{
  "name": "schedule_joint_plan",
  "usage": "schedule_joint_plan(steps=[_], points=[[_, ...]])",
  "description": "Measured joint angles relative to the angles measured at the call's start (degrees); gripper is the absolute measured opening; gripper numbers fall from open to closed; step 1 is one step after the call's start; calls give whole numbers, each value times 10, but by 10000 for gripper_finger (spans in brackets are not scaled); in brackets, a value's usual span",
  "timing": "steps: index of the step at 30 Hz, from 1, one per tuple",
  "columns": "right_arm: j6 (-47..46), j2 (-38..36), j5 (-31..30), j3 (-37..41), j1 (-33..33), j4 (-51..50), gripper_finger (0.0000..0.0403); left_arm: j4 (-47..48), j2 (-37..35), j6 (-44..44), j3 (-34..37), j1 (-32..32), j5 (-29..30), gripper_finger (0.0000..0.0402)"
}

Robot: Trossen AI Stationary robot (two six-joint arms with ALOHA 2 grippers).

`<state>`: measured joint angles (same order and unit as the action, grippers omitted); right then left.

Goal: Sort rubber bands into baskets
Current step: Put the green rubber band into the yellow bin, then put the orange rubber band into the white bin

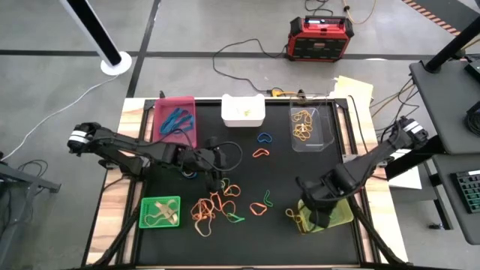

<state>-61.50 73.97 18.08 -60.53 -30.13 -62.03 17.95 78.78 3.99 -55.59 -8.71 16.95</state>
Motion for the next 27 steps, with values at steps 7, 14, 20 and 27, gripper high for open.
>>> schedule_joint_plan(steps=[7,14,20,27], points=[[-79,0,-1,40,-16,1,22,-2,0,0,0,0,0,159],[-75,0,-14,41,-16,2,56,-1,0,0,2,-1,0,159],[-70,0,-22,41,-16,2,88,-1,0,0,2,-1,0,159],[-30,-1,-109,35,-16,22,114,0,8,1,2,-3,0,159]])
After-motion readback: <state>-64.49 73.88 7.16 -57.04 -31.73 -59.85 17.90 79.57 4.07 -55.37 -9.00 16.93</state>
